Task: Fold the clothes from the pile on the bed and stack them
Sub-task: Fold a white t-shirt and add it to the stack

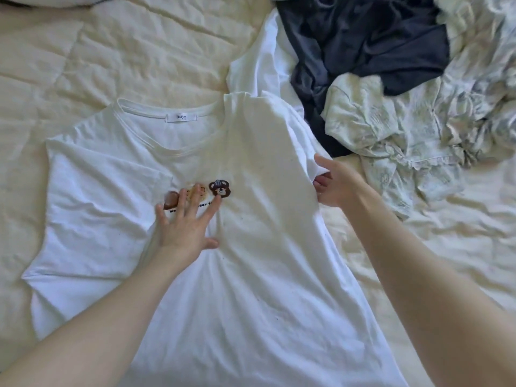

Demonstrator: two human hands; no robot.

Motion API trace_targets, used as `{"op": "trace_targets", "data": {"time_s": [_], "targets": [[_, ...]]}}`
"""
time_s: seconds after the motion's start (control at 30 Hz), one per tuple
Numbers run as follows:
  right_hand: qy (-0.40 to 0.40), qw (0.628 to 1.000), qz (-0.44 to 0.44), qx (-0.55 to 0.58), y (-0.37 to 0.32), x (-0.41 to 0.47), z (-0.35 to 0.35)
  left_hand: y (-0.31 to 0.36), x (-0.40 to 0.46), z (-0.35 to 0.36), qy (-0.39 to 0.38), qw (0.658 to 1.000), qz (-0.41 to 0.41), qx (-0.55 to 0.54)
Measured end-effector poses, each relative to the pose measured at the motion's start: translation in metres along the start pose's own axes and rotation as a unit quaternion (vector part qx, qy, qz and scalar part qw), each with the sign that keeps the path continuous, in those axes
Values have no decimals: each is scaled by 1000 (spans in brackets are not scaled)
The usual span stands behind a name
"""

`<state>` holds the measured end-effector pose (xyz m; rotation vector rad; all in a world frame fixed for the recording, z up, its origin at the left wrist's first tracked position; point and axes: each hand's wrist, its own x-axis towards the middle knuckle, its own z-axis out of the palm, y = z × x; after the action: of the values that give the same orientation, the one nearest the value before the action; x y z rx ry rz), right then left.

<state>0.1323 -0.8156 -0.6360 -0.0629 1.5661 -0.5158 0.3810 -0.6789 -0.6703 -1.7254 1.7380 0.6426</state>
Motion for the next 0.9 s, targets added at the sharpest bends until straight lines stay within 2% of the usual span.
{"op": "trace_targets", "data": {"time_s": [0.07,0.2,0.27,0.37,0.4,0.47,0.53,0.57,0.63,0.7,0.73,0.8,0.83,0.87,0.9], "targets": [[4,995,-33,91,-3,-6,-1,3,1,-2,-3,1000,-11,11],[84,963,-186,175,-1,-23,-19,4,2,-3,-4,999,-18,26],[131,949,-196,209,-1,-31,-31,4,2,-3,-4,999,-18,28],[194,934,-165,252,-13,-35,-45,3,4,-5,-20,999,-18,19],[212,928,-186,242,-18,-37,-46,2,5,-5,-27,999,-17,14],[214,911,-303,178,-26,-47,-36,0,7,-8,-48,999,-11,-11],[171,874,-448,80,-19,-61,-16,-5,9,-12,-69,996,3,-48],[147,845,-514,0,-8,-70,-7,-8,9,-13,-73,995,10,-66],[87,764,-610,-193,28,-80,6,-16,10,-16,-56,990,19,-130],[-11,680,-638,-360,68,-81,5,-23,9,-19,4,957,16,-291],[-79,630,-626,-453,88,-76,0,-25,7,-21,52,917,1,-396],[-172,523,-534,-642,124,-65,-18,-28,0,-27,129,815,-77,-560],[-201,500,-488,-687,137,-62,-27,-29,-1,-32,150,776,-118,-602],[-212,502,-487,-683,147,-60,-35,-29,1,-36,165,749,-153,-623],[-195,534,-521,-637,155,-60,-41,-27,2,-42,174,744,-171,-622]]}}
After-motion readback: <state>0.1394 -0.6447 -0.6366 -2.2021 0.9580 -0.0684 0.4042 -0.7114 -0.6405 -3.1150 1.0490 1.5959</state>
